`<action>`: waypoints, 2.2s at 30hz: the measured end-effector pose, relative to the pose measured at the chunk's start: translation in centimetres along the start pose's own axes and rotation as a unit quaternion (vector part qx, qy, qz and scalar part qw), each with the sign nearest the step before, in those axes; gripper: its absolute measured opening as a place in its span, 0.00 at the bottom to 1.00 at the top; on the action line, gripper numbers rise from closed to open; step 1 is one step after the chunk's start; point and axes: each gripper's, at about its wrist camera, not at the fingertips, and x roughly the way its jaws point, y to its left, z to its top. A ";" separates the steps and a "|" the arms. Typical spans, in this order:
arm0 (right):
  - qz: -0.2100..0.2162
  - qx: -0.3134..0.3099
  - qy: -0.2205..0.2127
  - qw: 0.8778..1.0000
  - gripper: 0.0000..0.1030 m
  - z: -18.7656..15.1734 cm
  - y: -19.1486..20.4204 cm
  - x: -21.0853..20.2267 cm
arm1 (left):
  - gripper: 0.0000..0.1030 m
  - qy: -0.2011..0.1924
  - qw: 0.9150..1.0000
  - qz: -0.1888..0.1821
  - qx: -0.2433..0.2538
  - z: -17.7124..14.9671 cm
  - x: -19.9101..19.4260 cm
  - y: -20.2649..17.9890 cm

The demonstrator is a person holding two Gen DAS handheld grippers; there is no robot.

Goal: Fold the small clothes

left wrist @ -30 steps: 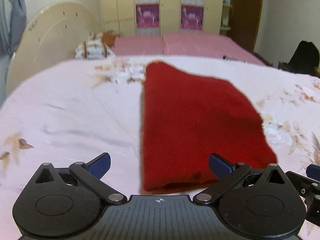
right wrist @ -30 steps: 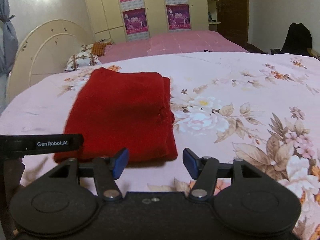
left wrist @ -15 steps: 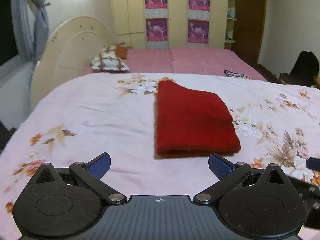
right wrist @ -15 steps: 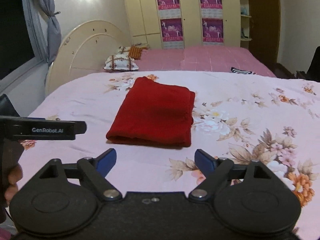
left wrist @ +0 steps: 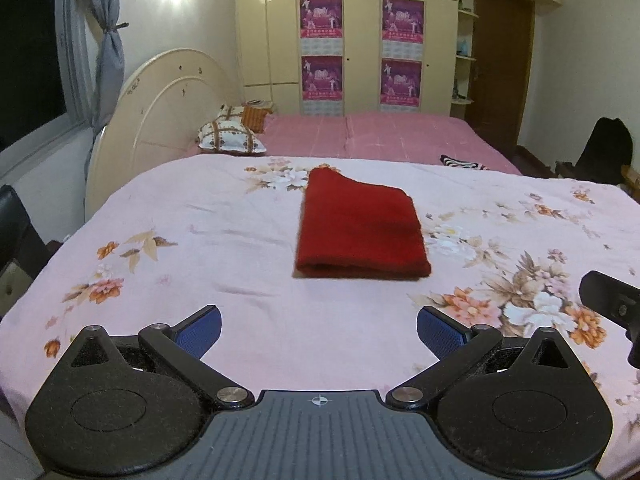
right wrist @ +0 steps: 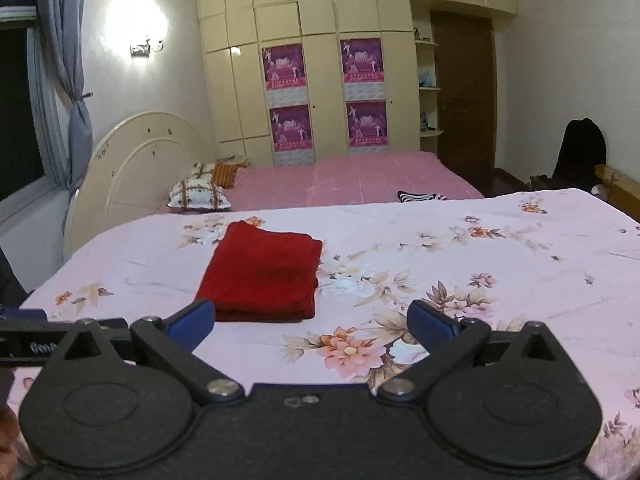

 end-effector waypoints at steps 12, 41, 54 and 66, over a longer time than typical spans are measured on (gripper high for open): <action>-0.026 -0.001 -0.004 1.000 0.99 -1.5 0.1 -2.6 | 1.00 -0.010 1.000 0.009 -0.004 -1.9 -3.8 0.0; -0.023 -0.001 -0.004 1.000 0.99 -2.2 0.5 -3.3 | 1.00 -0.012 1.000 0.019 -0.013 -1.9 -4.1 0.0; -0.022 -0.002 -0.002 1.000 0.99 -2.2 0.6 -3.1 | 1.00 -0.011 1.000 0.019 -0.012 -1.7 -3.8 -0.3; -0.021 -0.002 0.008 1.000 0.99 -2.2 0.3 -2.3 | 1.00 -0.004 1.000 0.016 -0.012 -1.4 -2.8 -0.5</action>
